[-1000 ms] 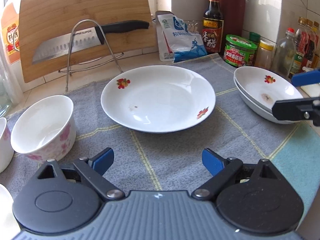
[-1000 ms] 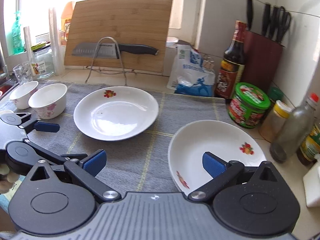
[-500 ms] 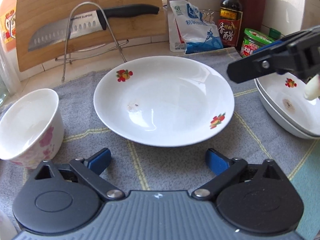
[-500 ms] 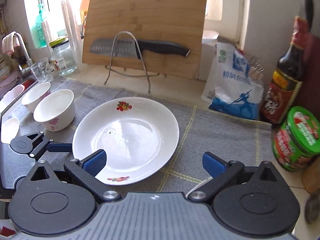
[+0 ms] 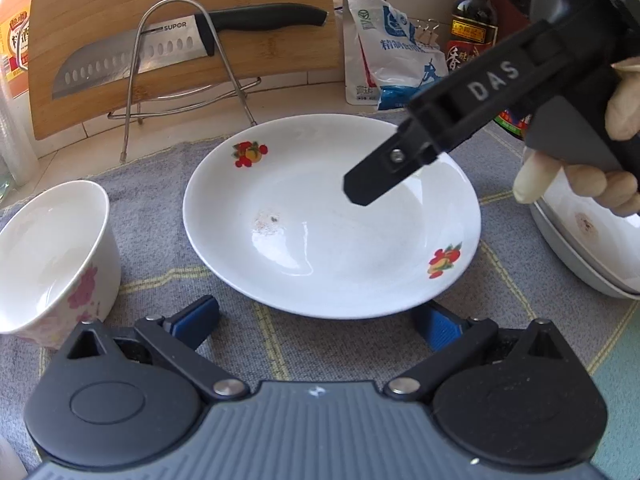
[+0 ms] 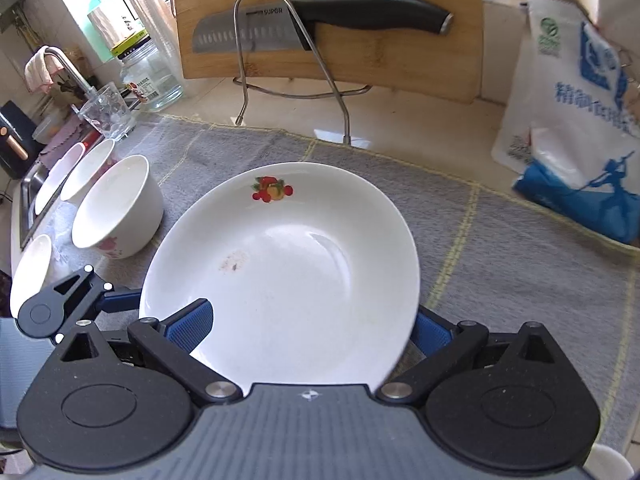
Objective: Organize plates and bowls
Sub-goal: 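Move the right tool to a white fruit-decal plate and grip its rim, then lift the plate with the right tool and carry it to the stacked plates, then lower the plate onto the stack and open the right tool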
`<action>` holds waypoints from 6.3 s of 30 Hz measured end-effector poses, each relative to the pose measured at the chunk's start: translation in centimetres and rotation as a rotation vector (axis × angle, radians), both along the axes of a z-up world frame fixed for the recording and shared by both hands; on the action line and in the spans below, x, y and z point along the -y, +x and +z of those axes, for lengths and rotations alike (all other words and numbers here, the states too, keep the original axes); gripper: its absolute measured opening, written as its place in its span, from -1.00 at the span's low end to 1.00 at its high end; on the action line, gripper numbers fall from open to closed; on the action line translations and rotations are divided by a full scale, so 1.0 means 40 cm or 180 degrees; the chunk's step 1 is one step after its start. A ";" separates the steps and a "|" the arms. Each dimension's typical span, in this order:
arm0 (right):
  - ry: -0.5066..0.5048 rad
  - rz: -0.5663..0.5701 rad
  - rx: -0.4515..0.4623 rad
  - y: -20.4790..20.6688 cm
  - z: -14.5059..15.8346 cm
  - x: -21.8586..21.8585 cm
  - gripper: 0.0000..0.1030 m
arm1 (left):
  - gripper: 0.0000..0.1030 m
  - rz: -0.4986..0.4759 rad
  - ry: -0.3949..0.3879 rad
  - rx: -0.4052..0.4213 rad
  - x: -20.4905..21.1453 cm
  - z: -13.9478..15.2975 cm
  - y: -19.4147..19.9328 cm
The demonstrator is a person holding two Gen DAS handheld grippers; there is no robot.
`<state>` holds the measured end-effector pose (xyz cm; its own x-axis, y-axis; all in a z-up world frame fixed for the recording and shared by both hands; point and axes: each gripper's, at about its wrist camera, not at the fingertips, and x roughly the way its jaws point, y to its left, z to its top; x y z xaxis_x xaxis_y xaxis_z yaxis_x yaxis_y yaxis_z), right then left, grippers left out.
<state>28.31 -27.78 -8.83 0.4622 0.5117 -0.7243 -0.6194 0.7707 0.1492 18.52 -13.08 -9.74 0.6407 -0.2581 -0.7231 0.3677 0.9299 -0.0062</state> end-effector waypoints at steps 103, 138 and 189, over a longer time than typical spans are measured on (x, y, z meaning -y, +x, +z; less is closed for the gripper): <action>0.0561 -0.0114 -0.0465 -0.156 0.105 0.276 1.00 | 0.97 -0.1558 0.0105 0.0283 0.147 0.141 -0.156; 0.0820 -0.0987 -0.0535 -0.237 0.013 0.529 1.00 | 0.97 -0.2354 0.0157 0.0150 0.300 0.102 -0.099; 0.0323 -0.1517 -0.0208 -0.380 0.012 0.498 1.00 | 0.97 -0.2221 0.0076 0.0548 0.231 0.119 -0.115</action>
<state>13.11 -47.69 -8.34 0.6172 0.3239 -0.7170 -0.1882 0.9457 0.2652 13.94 -22.31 -4.97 0.4377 -0.6345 -0.6371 0.8703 0.4770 0.1228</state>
